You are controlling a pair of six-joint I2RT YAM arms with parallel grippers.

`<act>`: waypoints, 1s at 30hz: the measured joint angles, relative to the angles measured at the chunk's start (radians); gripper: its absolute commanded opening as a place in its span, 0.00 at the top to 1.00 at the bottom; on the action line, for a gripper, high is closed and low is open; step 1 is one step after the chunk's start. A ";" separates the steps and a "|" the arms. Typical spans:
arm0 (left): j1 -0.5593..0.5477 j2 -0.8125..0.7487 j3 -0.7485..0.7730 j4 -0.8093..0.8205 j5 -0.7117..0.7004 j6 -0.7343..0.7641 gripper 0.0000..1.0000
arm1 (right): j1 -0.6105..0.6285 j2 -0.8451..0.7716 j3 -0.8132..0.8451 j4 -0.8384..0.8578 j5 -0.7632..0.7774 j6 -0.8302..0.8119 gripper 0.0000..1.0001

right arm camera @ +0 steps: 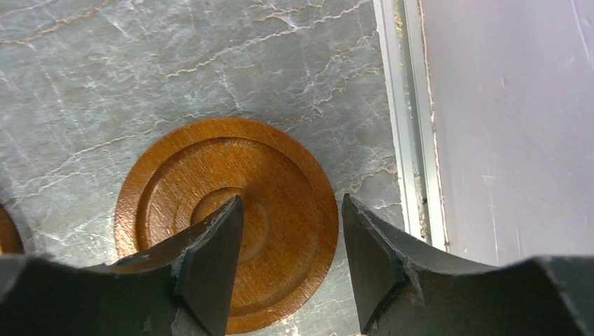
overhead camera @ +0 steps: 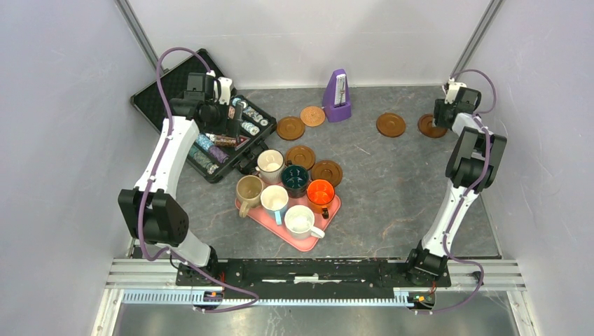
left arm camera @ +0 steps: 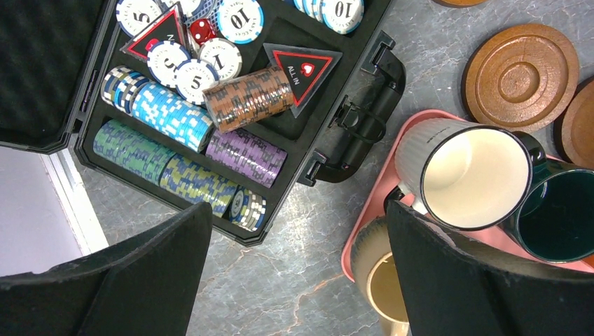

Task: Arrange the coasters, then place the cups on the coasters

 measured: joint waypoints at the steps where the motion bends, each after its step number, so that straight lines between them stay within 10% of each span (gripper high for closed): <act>1: 0.000 0.000 0.000 -0.001 0.000 0.000 0.00 | 0.000 0.000 0.000 0.003 -0.008 0.002 0.35; 16: 0.000 -0.003 0.000 -0.004 0.076 0.002 0.00 | 0.040 -0.245 -0.083 0.006 -0.206 -0.019 0.16; 30: 0.000 -0.071 -0.049 -0.005 0.174 0.050 0.00 | 0.472 -0.484 -0.488 -0.136 -0.317 -0.177 0.02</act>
